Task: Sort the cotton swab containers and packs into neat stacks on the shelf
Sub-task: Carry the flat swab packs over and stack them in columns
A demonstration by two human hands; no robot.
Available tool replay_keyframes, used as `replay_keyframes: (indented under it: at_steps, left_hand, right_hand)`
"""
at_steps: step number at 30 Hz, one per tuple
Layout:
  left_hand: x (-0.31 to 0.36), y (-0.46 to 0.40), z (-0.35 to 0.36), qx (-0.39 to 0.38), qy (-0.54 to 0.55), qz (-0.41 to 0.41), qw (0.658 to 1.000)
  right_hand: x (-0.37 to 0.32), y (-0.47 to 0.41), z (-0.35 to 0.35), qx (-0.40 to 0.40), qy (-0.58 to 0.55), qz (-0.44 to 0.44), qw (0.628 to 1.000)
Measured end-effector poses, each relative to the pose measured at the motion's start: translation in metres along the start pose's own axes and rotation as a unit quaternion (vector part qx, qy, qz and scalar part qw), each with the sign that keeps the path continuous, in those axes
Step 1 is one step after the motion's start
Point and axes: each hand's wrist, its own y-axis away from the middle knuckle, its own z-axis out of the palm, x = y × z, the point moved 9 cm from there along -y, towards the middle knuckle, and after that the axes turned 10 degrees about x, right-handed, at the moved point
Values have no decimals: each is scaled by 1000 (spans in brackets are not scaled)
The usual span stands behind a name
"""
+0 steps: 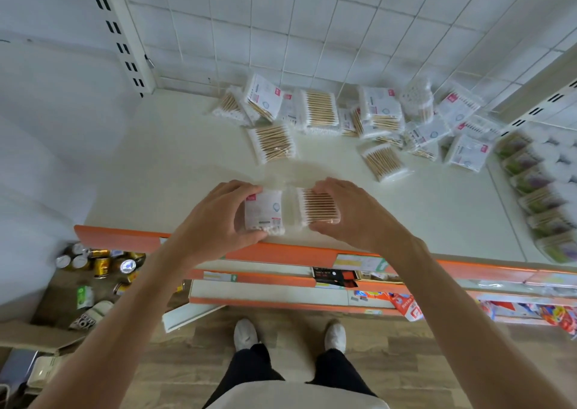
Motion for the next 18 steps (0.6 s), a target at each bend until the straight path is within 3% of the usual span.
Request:
replay_keyframes:
  at_steps: [5, 11, 18]
  left_hand:
    - [12, 1, -7, 31, -6, -23, 999]
    - [65, 5, -14, 78, 18, 12, 997]
    - [144, -7, 30, 13, 42, 63, 997]
  right_hand:
    - [-5, 0, -5, 20, -4, -6, 1000]
    - [18, 47, -49, 108, -41, 13, 993]
    - [83, 129, -83, 174, -86, 86, 977]
